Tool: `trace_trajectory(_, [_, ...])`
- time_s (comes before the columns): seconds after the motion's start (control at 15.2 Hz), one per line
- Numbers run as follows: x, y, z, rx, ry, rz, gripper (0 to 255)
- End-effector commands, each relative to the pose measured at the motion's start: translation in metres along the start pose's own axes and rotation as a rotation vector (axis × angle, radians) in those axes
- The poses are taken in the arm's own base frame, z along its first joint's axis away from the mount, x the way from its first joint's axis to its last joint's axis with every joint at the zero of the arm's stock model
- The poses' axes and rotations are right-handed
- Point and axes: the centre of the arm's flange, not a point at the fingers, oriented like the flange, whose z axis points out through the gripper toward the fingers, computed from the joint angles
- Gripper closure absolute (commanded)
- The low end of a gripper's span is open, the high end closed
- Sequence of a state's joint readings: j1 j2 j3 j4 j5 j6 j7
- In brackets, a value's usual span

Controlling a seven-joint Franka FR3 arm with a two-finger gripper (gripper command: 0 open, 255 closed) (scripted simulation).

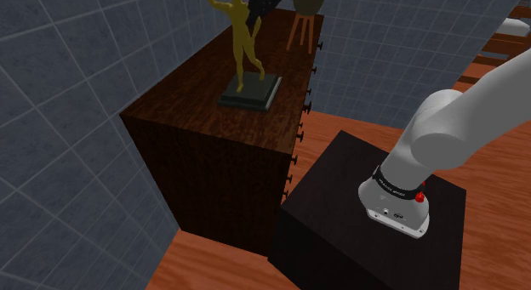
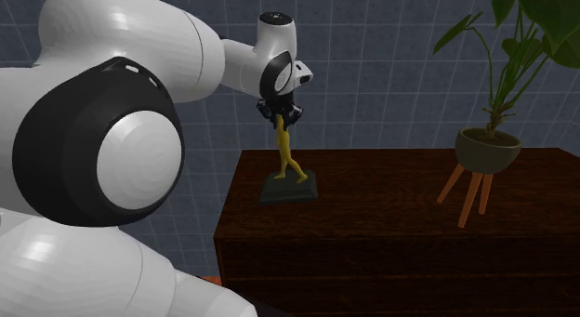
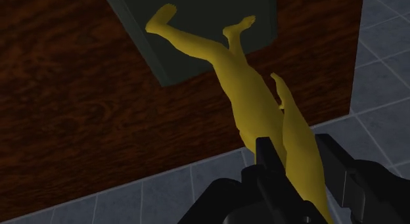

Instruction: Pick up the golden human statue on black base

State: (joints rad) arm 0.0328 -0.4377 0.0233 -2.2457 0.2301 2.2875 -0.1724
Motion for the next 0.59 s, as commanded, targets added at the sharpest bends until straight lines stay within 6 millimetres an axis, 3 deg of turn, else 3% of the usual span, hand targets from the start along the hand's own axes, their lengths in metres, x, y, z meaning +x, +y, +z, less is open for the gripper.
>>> trace_trajectory(0.0, [0.005, -0.002, -0.010, 0.000, 0.002, 0.000, 255])
trace_trajectory(0.4, [0.020, -0.006, -0.038, 0.000, 0.002, 0.000, 255])
trace_trajectory(0.53, [0.020, -0.006, -0.039, 0.000, 0.002, 0.000, 255])
